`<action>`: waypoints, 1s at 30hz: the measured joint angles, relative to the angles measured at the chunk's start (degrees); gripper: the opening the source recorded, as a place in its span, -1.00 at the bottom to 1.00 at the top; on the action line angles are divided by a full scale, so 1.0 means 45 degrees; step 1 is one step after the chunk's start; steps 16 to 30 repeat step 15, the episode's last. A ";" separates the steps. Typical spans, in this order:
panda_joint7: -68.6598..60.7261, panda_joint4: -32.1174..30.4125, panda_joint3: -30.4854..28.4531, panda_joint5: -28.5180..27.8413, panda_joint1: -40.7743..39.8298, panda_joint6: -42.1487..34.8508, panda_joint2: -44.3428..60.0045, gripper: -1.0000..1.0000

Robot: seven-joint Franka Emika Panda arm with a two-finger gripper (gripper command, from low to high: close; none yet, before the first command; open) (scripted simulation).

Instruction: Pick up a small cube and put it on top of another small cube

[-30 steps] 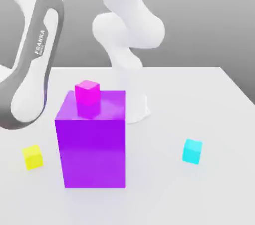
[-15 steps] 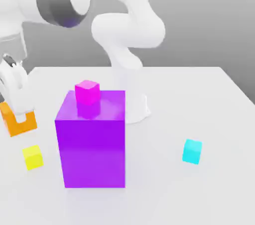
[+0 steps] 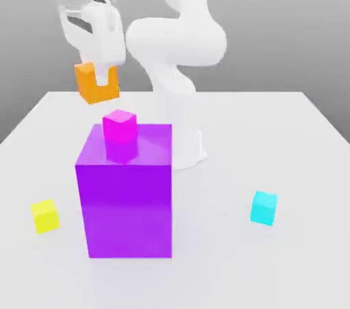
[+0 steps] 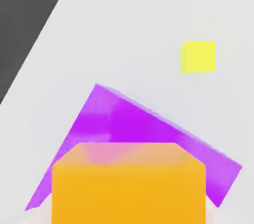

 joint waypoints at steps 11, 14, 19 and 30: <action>0.0289 -0.2015 0.0237 0.0074 -0.0093 0.1635 -0.0373 1.00; 0.0293 -0.1833 0.0274 0.0052 -0.0126 0.1351 -0.0456 1.00; 0.0293 -0.1502 0.0279 0.0052 -0.0126 0.0896 -0.0579 1.00; 0.0293 -0.1502 0.0279 0.0052 -0.0126 0.0896 -0.0579 1.00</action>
